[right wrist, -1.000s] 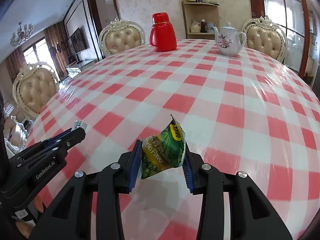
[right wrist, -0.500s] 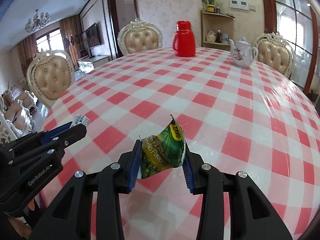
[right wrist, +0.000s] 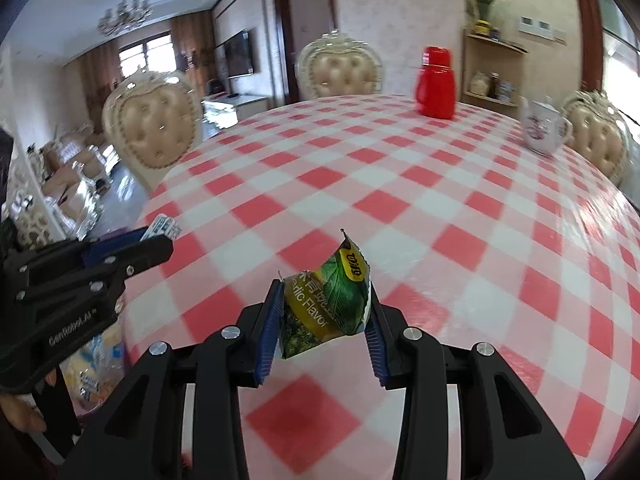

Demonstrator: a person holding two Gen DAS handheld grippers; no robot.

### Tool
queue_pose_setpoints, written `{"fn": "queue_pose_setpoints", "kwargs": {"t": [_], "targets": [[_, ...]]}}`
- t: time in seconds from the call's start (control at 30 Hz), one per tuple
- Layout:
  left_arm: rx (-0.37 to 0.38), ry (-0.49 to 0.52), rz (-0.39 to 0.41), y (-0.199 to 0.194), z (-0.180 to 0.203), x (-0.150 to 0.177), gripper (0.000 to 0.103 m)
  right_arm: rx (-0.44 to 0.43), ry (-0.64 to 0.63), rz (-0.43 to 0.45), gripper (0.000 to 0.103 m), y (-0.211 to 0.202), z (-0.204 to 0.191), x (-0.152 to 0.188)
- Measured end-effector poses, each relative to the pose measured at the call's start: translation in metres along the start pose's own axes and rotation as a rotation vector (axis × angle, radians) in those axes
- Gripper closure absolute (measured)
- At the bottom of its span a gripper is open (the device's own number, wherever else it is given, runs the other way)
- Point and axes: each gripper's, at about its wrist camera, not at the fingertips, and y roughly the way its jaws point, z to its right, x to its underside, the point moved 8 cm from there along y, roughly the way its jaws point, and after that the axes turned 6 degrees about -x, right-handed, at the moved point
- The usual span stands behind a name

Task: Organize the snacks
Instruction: 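Carry the milk carton and green-and-yellow packet to the clear box and release both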

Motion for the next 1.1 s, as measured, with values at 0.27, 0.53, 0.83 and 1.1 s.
{"fn": "queue_pose_setpoints", "kwargs": {"t": [0.27,0.53,0.83,1.1], "targets": [[-0.057,-0.034,0.0,-0.014,-0.052,0.002,0.082,-0.097,-0.082,-0.033,0.065,0.007,-0.058,0.002],[-0.077,-0.009,-0.02,-0.032,-0.104,-0.018,0.082,-0.164,-0.188,-0.057,0.065,0.012,-0.116,-0.003],[-0.158,0.017,-0.095,-0.049,-0.174,0.006,0.082,-0.281,-0.349,-0.093,0.065,0.019,-0.207,0.002],[-0.206,-0.068,-0.168,-0.046,-0.234,0.058,0.082,-0.344,-0.459,-0.156,0.065,0.037,-0.271,0.021]]}}
